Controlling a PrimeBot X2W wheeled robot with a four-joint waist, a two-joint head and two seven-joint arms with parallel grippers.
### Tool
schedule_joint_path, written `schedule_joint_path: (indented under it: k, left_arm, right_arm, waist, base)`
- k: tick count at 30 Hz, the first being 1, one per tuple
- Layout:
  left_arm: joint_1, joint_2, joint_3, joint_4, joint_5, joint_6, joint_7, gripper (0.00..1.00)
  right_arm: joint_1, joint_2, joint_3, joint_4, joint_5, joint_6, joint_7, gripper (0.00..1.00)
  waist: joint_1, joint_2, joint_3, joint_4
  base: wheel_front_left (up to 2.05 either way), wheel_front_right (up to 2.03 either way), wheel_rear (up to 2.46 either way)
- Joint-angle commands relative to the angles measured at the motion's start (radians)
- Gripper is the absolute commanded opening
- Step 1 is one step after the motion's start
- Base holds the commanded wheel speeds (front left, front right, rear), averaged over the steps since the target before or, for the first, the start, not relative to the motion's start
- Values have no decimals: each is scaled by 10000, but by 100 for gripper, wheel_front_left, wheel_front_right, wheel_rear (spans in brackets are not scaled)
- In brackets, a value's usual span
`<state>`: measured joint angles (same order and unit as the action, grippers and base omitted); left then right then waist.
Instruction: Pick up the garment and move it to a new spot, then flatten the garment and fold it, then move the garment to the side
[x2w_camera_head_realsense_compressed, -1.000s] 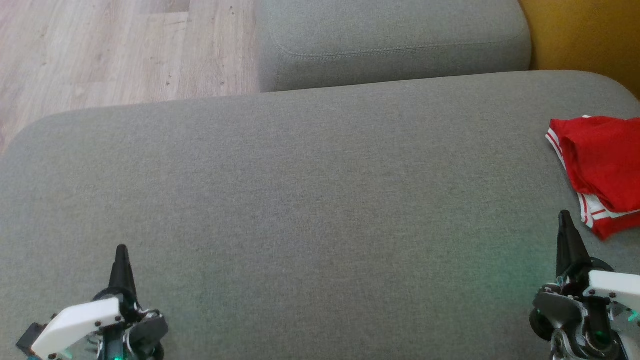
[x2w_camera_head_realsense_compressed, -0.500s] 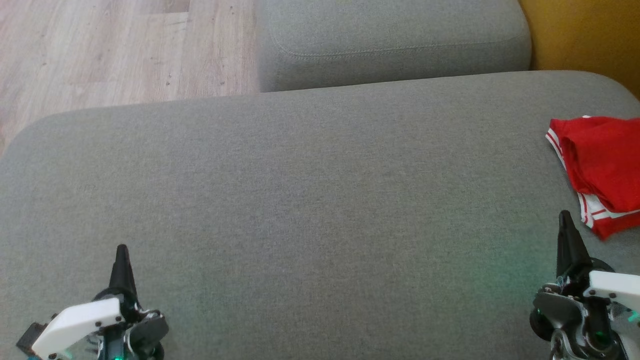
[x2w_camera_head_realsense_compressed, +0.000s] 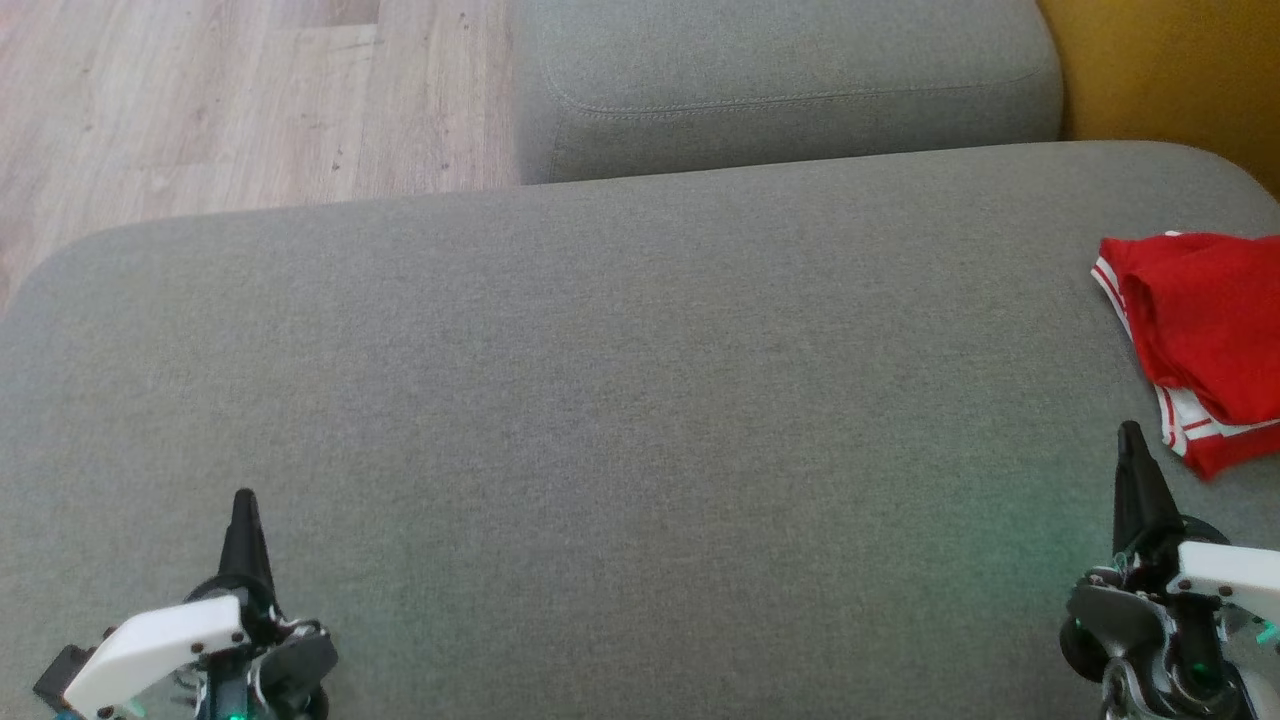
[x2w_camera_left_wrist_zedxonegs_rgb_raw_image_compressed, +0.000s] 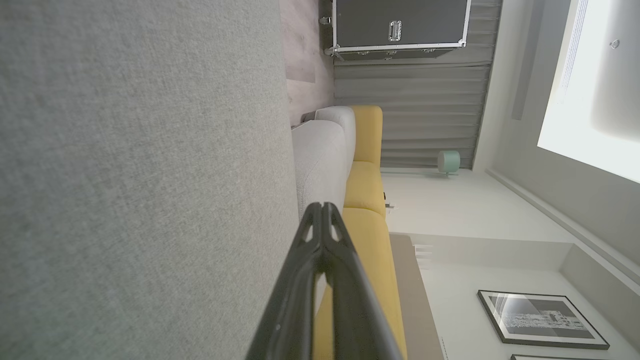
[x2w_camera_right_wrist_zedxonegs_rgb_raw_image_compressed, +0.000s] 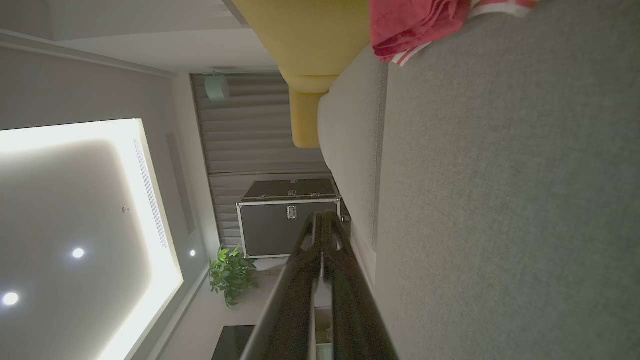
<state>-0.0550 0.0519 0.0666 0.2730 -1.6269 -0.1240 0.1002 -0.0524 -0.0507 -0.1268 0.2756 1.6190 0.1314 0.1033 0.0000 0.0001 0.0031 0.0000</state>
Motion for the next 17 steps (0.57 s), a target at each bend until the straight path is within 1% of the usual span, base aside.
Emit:
schedule_joint_path:
  k: [1,17]
  left_arm:
    - [-521,59,373,-282,102,-67,51,0]
    - [-523,43,396,-282,121,-67,69,0]
  right_arm:
    - [-549,-50,199,-312,-48,-7,44,0]
    - [-550,-38,182,-312,-62,-7,58,0]
  waist:
    - [0,-1,0,0]
    - [0,-1,0,0]
  base:
    - [0,0,0]
    - [0,0,0]
